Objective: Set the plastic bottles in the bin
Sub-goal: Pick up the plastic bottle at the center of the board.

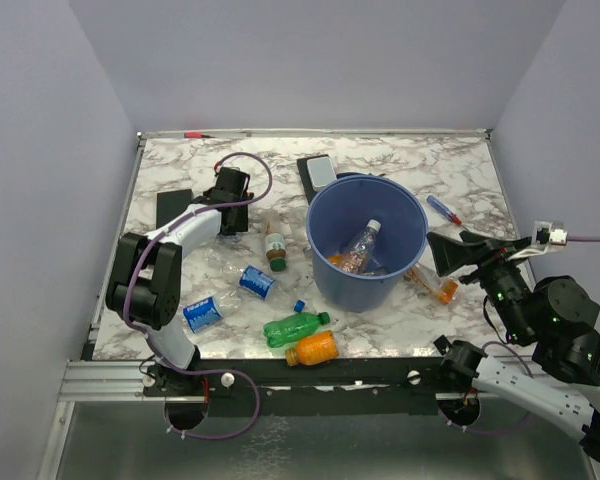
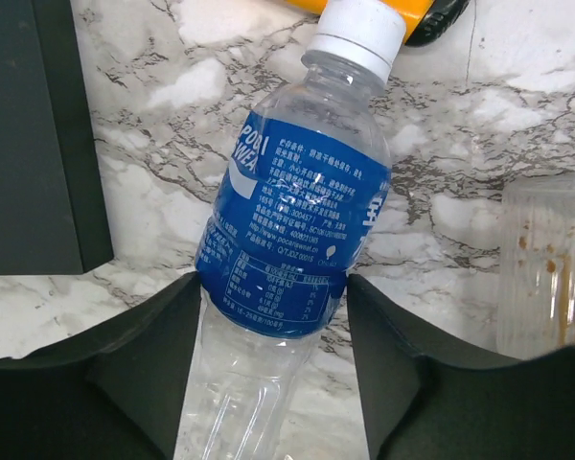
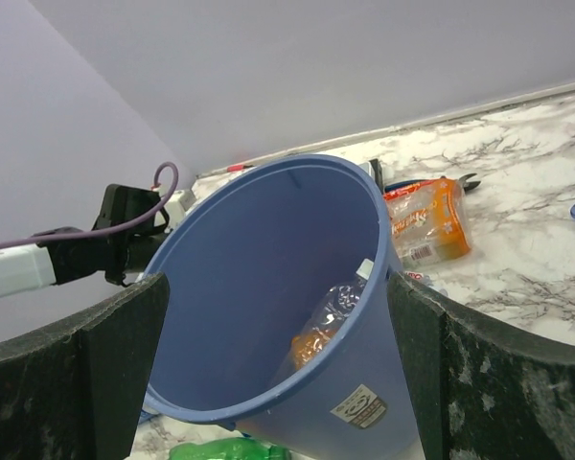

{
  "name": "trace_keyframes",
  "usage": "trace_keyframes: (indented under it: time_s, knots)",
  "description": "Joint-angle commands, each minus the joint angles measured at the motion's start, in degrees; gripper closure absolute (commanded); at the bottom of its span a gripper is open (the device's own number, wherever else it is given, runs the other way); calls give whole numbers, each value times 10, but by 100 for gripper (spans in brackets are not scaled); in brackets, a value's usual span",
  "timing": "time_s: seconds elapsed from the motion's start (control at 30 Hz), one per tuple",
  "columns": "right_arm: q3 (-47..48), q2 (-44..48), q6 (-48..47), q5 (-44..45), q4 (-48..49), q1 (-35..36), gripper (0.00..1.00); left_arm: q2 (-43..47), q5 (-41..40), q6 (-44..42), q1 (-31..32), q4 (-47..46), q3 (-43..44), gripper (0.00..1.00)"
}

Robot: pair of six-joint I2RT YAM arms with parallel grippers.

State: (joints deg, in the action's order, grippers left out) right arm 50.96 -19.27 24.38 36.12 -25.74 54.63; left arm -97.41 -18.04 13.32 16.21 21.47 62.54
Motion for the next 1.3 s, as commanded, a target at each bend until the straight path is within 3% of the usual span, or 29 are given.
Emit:
trace_keyframes:
  time_s: [0.0, 0.07, 0.13, 0.3, 0.5, 0.77, 1.03, 1.17, 1.27]
  knots:
    - [20, -12, -4, -10, -9, -1, 1, 10, -3, 10, 1, -16, -19, 41]
    - [23, -15, -4, -14, -6, -1, 1, 22, -7, 10, 1, -26, -34, 34]
    - [29, -19, -6, -16, -7, -1, 1, 28, -7, 12, 1, -29, -43, 16]
    - [32, -24, -8, -18, -2, -1, 1, 15, 7, 14, 1, -30, -48, 12]
    - [35, -28, -5, -25, 0, -1, 1, 20, -2, 20, 1, -34, -59, 27]
    - [51, -46, -17, -32, 7, -1, 1, 95, -25, 26, 1, -36, -68, 59]
    - [115, -88, -59, -30, 23, -1, 1, 271, -59, 57, 1, -36, -28, 67]
    - [151, -118, -84, -40, 43, -1, 1, 329, 14, 80, 6, -68, 33, 67]
    - [179, -148, -98, -55, 54, -1, 1, 365, 88, 101, 13, -152, 41, 68]
